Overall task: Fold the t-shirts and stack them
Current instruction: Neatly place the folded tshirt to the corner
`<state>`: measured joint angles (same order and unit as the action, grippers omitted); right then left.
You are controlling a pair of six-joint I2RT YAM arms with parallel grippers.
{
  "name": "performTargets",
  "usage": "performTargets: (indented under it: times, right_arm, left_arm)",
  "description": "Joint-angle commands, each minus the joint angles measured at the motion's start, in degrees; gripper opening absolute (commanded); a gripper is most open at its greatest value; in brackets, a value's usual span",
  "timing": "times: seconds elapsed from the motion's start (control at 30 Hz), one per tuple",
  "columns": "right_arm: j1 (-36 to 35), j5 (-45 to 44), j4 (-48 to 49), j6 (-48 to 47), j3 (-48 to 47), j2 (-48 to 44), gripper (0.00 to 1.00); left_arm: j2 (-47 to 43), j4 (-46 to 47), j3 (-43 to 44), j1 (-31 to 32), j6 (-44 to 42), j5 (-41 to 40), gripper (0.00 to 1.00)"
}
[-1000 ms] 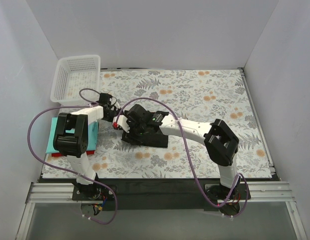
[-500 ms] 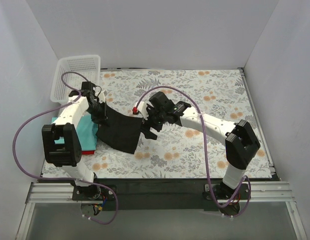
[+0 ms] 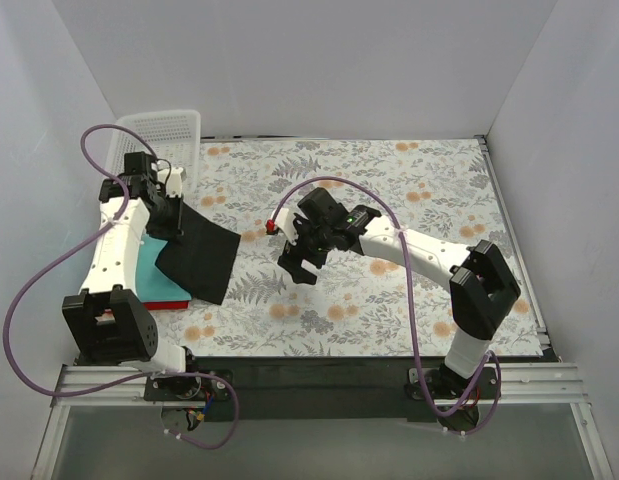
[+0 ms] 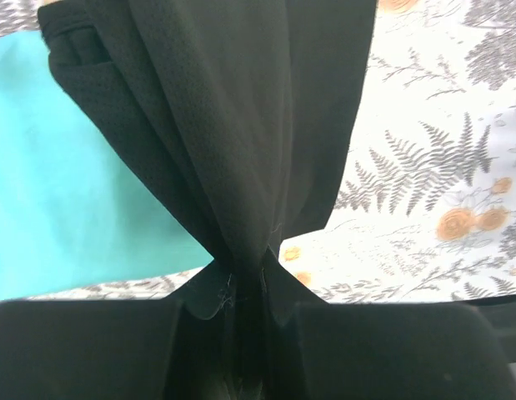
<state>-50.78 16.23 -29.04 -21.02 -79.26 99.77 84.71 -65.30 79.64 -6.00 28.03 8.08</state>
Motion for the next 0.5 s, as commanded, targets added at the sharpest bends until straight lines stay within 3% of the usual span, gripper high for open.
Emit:
performTargets:
  times: [0.0,0.47]
  right_arm:
    - [-0.19,0.38,-0.05,0.01,0.34,-3.00,0.98]
    - [-0.19,0.65,-0.23,0.36,2.18,-4.93,0.98]
  left_arm:
    - [-4.37,-2.73,2.54,-1.91,-4.47,-1.92,0.00]
    - [-7.45,-6.33,9.48,-7.88,-10.80,0.88,0.00]
